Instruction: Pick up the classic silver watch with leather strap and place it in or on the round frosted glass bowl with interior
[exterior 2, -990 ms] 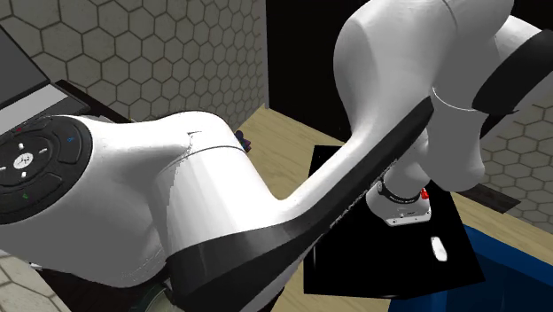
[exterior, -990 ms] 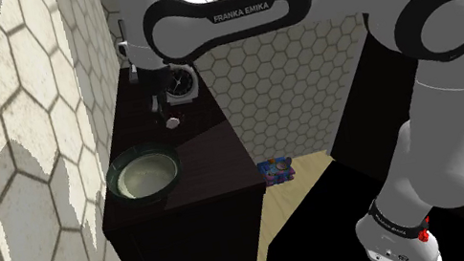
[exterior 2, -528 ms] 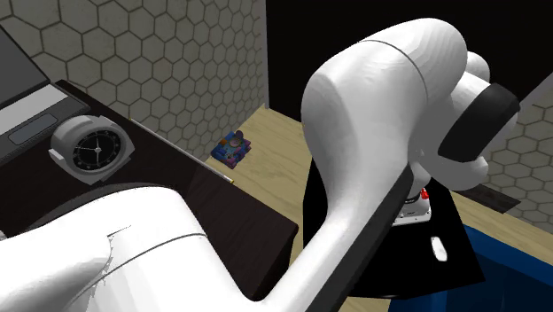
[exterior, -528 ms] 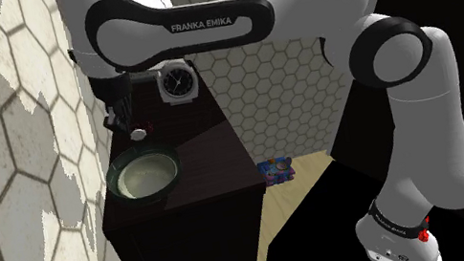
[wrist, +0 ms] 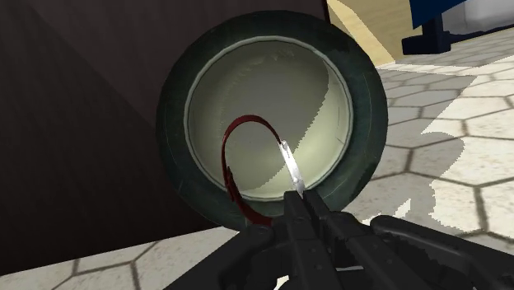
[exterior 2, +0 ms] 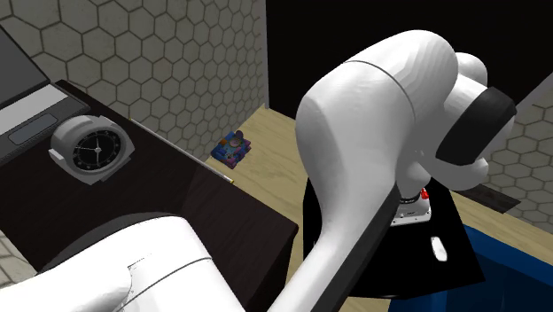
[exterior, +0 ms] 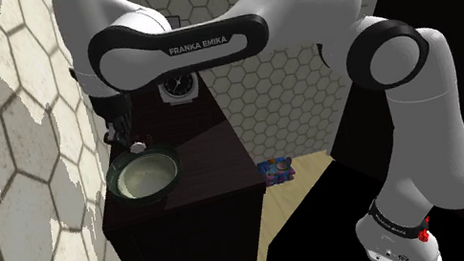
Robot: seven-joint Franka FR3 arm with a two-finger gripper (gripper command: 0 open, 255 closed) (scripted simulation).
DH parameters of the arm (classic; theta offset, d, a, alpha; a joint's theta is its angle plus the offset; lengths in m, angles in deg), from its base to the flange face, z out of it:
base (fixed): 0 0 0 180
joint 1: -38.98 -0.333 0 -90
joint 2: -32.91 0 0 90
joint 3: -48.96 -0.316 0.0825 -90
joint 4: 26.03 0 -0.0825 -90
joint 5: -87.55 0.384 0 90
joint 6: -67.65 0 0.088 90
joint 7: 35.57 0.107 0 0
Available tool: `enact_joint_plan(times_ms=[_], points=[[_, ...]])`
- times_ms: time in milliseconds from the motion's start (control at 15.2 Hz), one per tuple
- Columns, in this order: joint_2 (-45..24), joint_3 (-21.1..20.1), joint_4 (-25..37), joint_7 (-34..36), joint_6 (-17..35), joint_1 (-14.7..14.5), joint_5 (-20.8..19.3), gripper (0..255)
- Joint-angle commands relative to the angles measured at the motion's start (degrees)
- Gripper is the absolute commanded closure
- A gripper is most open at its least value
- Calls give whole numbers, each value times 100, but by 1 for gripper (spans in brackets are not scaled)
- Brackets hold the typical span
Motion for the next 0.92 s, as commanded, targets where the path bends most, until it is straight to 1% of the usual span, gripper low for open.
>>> enact_joint_plan(times_ms=[0,528,858], points=[[6,3,-185,23,179,15,-5,255],[-19,20,-737,98,749,57,-40,255],[-19,20,-737,98,749,57,-40,255]])
